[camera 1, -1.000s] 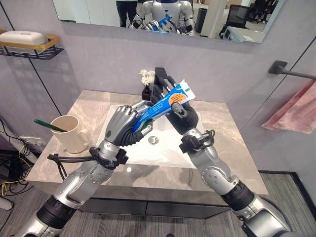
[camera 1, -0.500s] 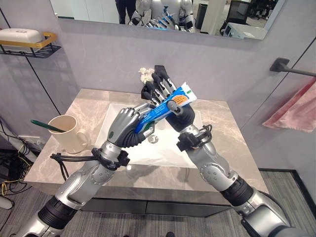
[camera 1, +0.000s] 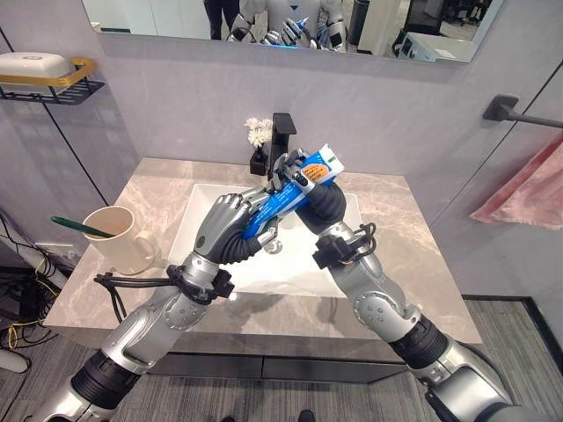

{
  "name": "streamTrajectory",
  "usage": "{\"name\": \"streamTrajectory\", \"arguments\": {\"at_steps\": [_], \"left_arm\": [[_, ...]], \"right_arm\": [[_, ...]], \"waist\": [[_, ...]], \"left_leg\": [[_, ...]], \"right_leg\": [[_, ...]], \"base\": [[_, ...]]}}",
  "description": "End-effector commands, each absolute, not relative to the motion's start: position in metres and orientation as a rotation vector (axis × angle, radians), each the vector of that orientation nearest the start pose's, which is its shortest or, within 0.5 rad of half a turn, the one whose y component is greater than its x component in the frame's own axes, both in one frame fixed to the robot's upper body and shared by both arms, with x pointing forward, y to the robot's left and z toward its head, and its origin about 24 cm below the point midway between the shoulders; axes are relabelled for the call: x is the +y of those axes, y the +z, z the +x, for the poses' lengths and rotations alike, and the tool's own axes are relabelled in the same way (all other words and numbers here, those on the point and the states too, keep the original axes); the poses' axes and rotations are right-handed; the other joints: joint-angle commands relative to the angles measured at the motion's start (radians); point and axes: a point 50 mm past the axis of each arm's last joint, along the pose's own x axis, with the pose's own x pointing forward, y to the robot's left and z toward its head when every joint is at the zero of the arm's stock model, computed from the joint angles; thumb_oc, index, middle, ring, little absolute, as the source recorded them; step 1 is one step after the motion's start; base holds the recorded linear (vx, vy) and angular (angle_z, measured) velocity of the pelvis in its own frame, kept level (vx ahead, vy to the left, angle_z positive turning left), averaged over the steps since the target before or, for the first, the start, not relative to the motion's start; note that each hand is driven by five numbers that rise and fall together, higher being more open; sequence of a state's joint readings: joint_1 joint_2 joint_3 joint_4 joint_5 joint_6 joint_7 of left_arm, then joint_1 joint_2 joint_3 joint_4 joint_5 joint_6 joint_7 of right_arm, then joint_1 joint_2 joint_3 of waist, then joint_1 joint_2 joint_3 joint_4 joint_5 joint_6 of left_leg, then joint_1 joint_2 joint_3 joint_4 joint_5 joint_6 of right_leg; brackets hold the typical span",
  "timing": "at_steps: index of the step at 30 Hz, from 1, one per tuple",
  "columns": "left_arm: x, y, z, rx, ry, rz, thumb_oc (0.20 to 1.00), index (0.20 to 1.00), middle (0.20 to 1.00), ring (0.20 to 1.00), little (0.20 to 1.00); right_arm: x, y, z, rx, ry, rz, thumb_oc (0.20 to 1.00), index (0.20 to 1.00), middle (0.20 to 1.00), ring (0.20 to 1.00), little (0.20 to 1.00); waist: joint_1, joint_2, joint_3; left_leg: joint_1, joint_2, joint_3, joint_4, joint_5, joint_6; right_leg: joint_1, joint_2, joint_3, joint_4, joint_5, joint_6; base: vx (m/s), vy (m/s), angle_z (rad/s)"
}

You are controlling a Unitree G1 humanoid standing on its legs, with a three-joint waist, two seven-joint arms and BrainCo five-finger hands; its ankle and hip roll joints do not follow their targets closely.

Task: Put brush and paste in cup on sink, flatten towel.

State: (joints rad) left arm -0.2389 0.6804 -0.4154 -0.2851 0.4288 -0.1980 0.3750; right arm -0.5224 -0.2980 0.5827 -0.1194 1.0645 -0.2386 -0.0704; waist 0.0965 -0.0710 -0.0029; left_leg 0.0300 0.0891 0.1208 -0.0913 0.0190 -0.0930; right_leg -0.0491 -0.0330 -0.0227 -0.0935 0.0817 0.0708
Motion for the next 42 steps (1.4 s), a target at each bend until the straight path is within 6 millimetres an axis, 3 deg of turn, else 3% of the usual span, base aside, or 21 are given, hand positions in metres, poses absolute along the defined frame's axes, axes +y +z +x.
{"name": "streamTrajectory", "arguments": {"at_steps": [1, 2, 3, 11, 20, 21, 24, 27, 29, 30, 34, 38, 42], "left_arm": [[0.12, 0.175, 0.25, -0.925, -0.18, 0.785, 0.429, 0.429, 0.429, 0.429, 0.429], [0.12, 0.172, 0.251, -0.907, -0.161, 0.762, 0.671, 0.671, 0.671, 0.671, 0.671], [0.121, 0.171, 0.251, -0.899, -0.152, 0.752, 1.0, 1.0, 1.0, 1.0, 1.0], [0.12, 0.165, 0.249, -0.857, -0.111, 0.67, 1.0, 1.0, 1.0, 1.0, 1.0], [0.144, 0.138, 0.232, -0.728, -0.039, 0.633, 1.0, 1.0, 1.0, 1.0, 1.0], [0.153, 0.127, 0.225, -0.657, -0.046, 0.616, 1.0, 1.0, 1.0, 1.0, 1.0], [0.171, 0.118, 0.216, -0.592, -0.02, 0.636, 1.0, 1.0, 1.0, 1.0, 1.0], [0.199, 0.102, 0.209, -0.479, -0.001, 0.748, 1.0, 1.0, 1.0, 1.0, 1.0], [0.206, 0.1, 0.207, -0.454, 0.001, 0.772, 1.0, 1.0, 1.0, 1.0, 1.0], [0.22, 0.092, 0.202, -0.387, -0.018, 0.832, 1.0, 1.0, 1.0, 1.0, 1.0], [0.232, 0.086, 0.197, -0.312, -0.081, 0.892, 1.0, 1.0, 1.0, 1.0, 1.0], [0.234, 0.081, 0.198, -0.274, -0.116, 0.885, 1.0, 1.0, 1.0, 1.0, 1.0], [0.248, 0.061, 0.191, -0.135, -0.097, 0.856, 1.0, 1.0, 1.0, 1.0, 1.0]], "right_arm": [[-0.062, 0.214, 0.278, -0.529, 0.636, 0.795, 0.2, 0.2, 0.2, 0.2, 0.2], [-0.062, 0.214, 0.278, -0.532, 0.6, 0.819, 0.2, 0.2, 0.2, 0.2, 0.2], [-0.062, 0.215, 0.278, -0.537, 0.587, 0.834, 0.2, 0.2, 0.2, 0.2, 0.2], [-0.061, 0.221, 0.277, -0.571, 0.503, 0.904, 0.2, 0.2, 0.2, 0.2, 0.2], [-0.072, 0.237, 0.276, -0.676, 0.403, 0.883, 0.2, 0.2, 0.2, 0.2, 0.2], [-0.077, 0.243, 0.278, -0.711, 0.37, 0.875, 0.2, 0.2, 0.2, 0.2, 0.2], [-0.087, 0.255, 0.281, -0.779, 0.327, 0.848, 0.2, 0.2, 0.2, 0.2, 0.2], [-0.099, 0.271, 0.283, -0.857, 0.294, 0.798, 0.2, 0.2, 0.2, 0.2, 0.2], [-0.102, 0.274, 0.284, -0.874, 0.282, 0.791, 0.2, 0.2, 0.2, 0.2, 0.2], [-0.108, 0.285, 0.286, -0.923, 0.255, 0.765, 0.2, 0.2, 0.2, 0.2, 0.2], [-0.112, 0.305, 0.286, -1.006, 0.234, 0.71, 0.2, 0.2, 0.2, 0.2, 0.2], [-0.109, 0.316, 0.286, -1.042, 0.234, 0.685, 0.2, 0.2, 0.2, 0.2, 0.2], [-0.103, 0.327, 0.284, -1.074, 0.261, 0.618, 0.2, 0.2, 0.2, 0.2, 0.2]], "waist": [[0.007, -0.022, -0.06], [0.008, -0.022, -0.061], [0.008, -0.023, -0.059], [0.018, -0.019, -0.06], [0.048, -0.019, -0.049], [0.066, -0.02, -0.048], [0.093, -0.025, -0.04], [0.13, -0.031, -0.032], [0.139, -0.035, -0.029], [0.166, -0.042, -0.023], [0.211, -0.055, -0.009], [0.23, -0.065, 0.003], [0.266, -0.073, 0.024]], "left_leg": [[-0.04, 0.007, -0.041, 0.004, 0.01, -0.014], [-0.041, 0.006, -0.042, 0.004, 0.012, -0.014], [-0.046, 0.004, -0.043, 0.004, 0.023, -0.013], [-0.041, 0.002, -0.049, 0.004, 0.01, -0.008], [-0.055, -0.009, -0.067, 0.004, 0.024, 0.0], [-0.055, -0.013, -0.075, 0.004, 0.014, 0.002], [-0.067, -0.021, -0.09, 0.004, 0.027, 0.007], [-0.074, -0.027, -0.112, 0.004, 0.02, 0.01], [-0.078, -0.031, -0.121, 0.004, 0.022, 0.012], [-0.088, -0.039, -0.14, 0.004, 0.026, 0.015], [-0.114, -0.056, -0.183, 0.004, 0.035, 0.022], [-0.134, -0.07, -0.213, 0.004, 0.042, 0.028], [-0.17, -0.088, -0.244, 0.004, 0.054, 0.036]], "right_leg": [[-0.001, -0.087, -0.035, 0.02, 0.017, 0.088], [-0.003, -0.087, -0.036, 0.021, 0.018, 0.087], [-0.008, -0.088, -0.036, 0.025, 0.026, 0.085], [0.001, -0.089, -0.044, 0.026, 0.014, 0.084], [-0.005, -0.101, -0.06, 0.036, 0.02, 0.081], [0.001, -0.103, -0.066, 0.033, 0.012, 0.083], [-0.003, -0.109, -0.077, 0.038, 0.019, 0.084], [0.009, -0.112, -0.093, 0.033, 0.009, 0.086], [0.01, -0.114, -0.1, 0.033, 0.008, 0.087], [0.014, -0.118, -0.118, 0.033, 0.009, 0.089], [0.02, -0.127, -0.153, 0.03, 0.01, 0.093], [0.022, -0.133, -0.176, 0.03, 0.008, 0.094], [0.02, -0.145, -0.205, 0.023, 0.016, 0.098]], "base": [[0.0, 0.0, 0.0], [-0.05, -0.003, 0.0], [-0.06, -0.005, 0.0], [0.01, 0.001, 0.01], [-0.01, 0.006, 0.06], [-0.04, 0.019, 0.1], [-0.01, 0.014, 0.14], [0.01, 0.012, 0.28], [-0.01, 0.014, 0.22], [-0.02, 0.015, 0.19], [-0.02, 0.012, 0.35], [0.0, 0.009, 0.42], [-0.02, 0.019, 0.31]]}}
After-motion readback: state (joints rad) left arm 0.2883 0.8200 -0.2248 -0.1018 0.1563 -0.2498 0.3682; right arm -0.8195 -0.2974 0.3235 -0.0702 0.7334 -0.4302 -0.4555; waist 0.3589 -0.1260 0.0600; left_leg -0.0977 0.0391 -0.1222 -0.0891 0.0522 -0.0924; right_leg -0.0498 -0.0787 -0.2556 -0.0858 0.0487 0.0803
